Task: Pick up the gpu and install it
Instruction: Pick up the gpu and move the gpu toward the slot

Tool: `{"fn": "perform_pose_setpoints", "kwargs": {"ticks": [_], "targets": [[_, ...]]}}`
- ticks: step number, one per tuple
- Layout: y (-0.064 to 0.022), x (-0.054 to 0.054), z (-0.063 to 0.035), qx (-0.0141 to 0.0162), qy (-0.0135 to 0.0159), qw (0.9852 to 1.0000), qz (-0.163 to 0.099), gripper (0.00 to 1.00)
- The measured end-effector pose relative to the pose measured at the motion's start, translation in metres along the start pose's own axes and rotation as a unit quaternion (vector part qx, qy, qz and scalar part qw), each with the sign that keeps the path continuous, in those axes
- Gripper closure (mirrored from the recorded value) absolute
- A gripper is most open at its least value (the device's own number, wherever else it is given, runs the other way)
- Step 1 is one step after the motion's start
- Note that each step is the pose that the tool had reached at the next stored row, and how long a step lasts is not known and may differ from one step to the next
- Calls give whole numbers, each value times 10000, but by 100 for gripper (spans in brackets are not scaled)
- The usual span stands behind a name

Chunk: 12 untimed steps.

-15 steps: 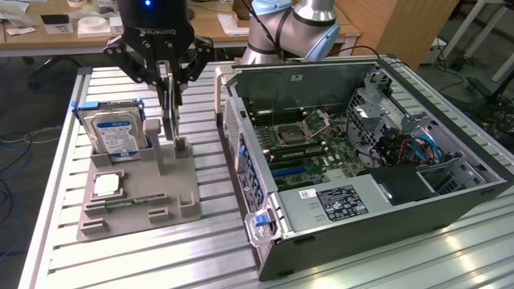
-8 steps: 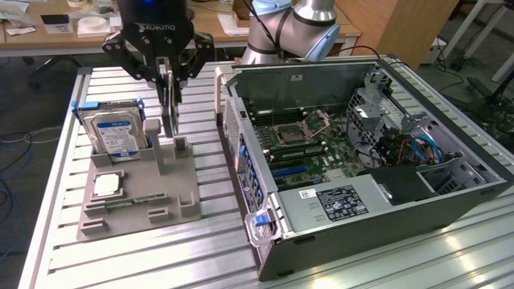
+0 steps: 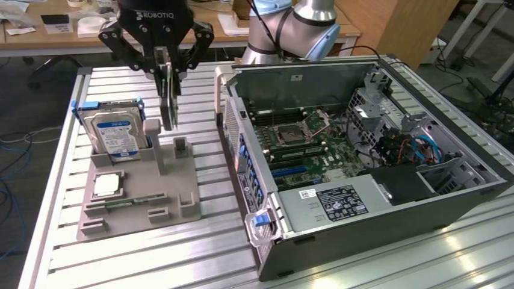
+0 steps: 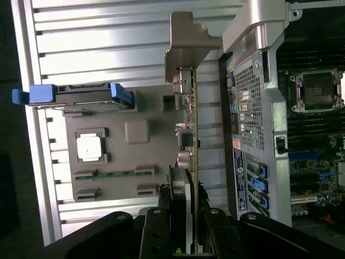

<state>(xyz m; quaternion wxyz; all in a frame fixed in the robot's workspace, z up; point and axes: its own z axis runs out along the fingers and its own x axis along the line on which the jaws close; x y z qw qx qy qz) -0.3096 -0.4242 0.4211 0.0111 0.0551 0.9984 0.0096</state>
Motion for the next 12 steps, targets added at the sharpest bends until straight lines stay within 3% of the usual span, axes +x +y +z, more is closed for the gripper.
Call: {"fn": "perform_pose_setpoints", "kwargs": {"ticks": [2,12], "targets": [[2,-1,-75,-1,0,10000,-20,72],[3,-3,-127,-5,1,10000,-34,72]]}}
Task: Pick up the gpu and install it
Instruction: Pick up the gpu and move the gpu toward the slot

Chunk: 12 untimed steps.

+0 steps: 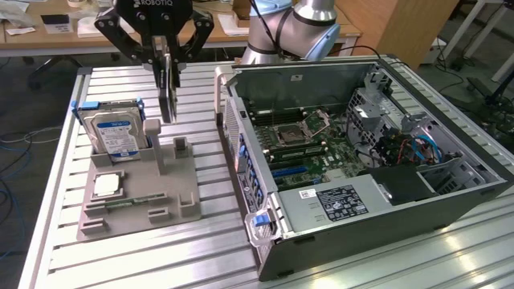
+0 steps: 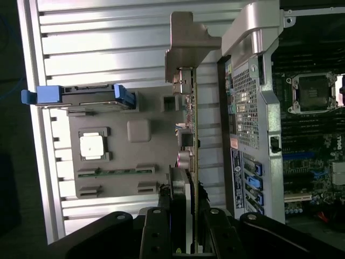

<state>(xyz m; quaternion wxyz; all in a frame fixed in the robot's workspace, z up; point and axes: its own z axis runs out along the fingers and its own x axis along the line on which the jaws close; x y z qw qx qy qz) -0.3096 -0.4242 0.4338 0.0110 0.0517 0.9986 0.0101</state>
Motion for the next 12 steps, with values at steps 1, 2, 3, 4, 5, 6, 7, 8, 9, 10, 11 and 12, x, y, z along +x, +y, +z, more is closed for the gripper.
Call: {"fn": "perform_pose_setpoints", "kwargs": {"ticks": [1,2,3,4,5,6,7,8,9,10,11,12], "targets": [[1,0,-16,-2,0,10000,0,72],[1,-1,-39,-2,1,10000,0,72],[1,-2,-60,-3,0,10000,0,72],[1,-2,-77,-3,1,10000,0,72],[2,-2,-86,-4,1,10000,0,72],[2,-8,-86,-5,0,10000,-1,72],[3,-17,-87,-5,1,10000,-2,72],[5,-33,-87,-6,1,10000,-1,72],[8,-61,-86,-9,1,10000,0,72],[11,-93,-85,-10,1,10000,1,72],[15,-131,-85,-13,2,10000,1,72],[19,-171,-83,-18,2,10000,0,72]]}}
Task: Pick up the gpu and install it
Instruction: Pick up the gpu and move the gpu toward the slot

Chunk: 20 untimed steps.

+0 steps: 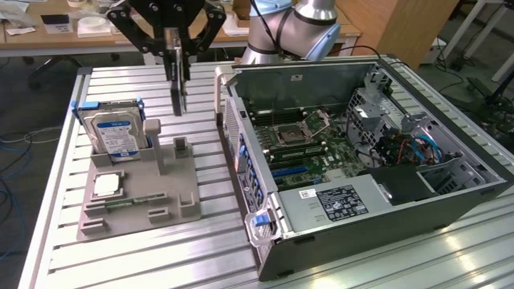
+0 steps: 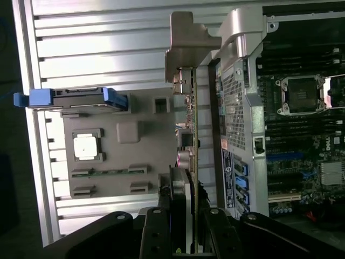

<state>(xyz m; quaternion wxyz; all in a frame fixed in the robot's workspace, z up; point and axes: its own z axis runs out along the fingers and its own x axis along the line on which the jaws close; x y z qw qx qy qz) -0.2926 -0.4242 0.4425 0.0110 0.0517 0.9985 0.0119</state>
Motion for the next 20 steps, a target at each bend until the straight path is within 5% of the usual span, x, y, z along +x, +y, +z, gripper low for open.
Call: {"fn": "perform_pose_setpoints", "kwargs": {"ticks": [9,20], "targets": [[22,-211,5,-19,3,10000,-13,72],[26,-254,7,-19,2,10000,-14,72]]}}
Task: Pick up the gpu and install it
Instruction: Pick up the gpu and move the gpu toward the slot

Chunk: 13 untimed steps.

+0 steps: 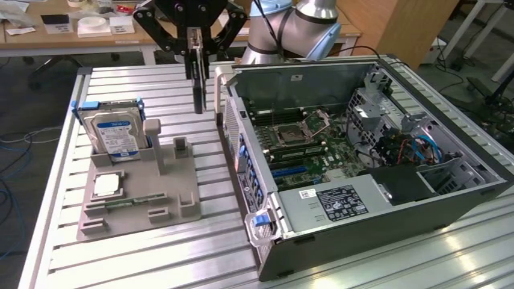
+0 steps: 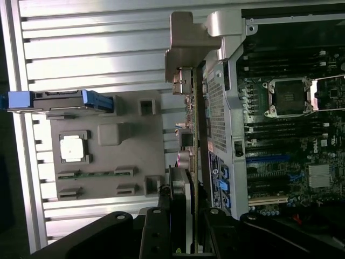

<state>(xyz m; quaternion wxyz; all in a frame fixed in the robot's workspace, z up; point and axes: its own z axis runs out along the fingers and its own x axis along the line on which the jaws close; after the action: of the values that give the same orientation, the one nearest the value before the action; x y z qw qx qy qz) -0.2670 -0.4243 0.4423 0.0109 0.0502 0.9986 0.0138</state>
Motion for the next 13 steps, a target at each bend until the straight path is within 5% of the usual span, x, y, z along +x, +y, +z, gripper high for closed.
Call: {"fn": "perform_pose_setpoints", "kwargs": {"ticks": [13], "targets": [[9,-90,7,-1,-13,10000,0,72]]}}
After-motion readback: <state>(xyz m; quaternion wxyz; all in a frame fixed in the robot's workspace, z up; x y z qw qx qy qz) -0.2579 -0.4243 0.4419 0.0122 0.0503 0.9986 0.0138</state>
